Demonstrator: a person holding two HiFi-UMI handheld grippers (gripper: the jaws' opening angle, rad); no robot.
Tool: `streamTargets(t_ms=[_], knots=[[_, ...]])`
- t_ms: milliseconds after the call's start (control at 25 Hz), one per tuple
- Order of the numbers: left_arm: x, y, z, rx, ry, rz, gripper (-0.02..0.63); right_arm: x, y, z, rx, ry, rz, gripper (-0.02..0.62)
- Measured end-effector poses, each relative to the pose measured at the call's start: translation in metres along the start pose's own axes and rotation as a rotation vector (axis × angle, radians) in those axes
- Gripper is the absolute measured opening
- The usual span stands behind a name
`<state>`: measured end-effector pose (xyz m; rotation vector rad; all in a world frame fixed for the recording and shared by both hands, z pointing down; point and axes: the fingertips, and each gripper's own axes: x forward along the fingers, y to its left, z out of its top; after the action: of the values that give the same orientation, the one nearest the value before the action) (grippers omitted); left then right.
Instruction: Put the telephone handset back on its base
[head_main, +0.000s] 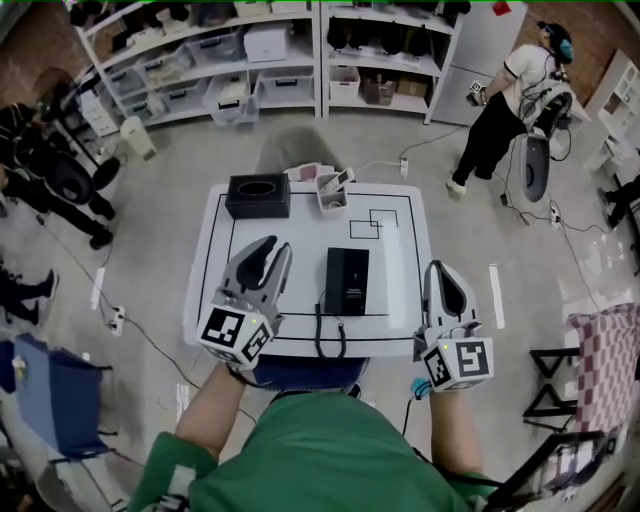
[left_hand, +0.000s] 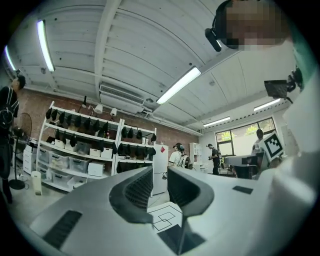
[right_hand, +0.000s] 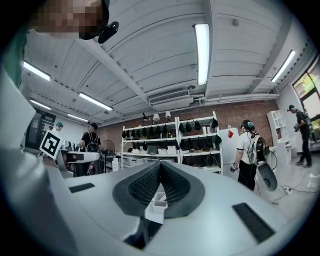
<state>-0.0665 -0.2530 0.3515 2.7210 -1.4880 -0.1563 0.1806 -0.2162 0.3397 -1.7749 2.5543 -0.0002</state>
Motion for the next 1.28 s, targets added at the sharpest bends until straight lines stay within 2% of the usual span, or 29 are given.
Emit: streamTargets(t_ms=[240, 680, 1280], knots=[[-0.006, 0.005, 0.003, 0.021, 0.002, 0.027, 0.101, -0.001, -0.001, 0.003, -0.018, -0.007, 0.002, 0.021], [-0.002, 0.011, -0.004, 0.02, 0.019, 0.036, 0.101, -0.002, 0.001, 0.005, -0.055, -0.005, 0.009, 0.02], [-0.003, 0.016, -0.012, 0.01, 0.034, 0.035, 0.101, -0.001, 0.006, 0.002, -0.057, 0.003, 0.014, 0.021]])
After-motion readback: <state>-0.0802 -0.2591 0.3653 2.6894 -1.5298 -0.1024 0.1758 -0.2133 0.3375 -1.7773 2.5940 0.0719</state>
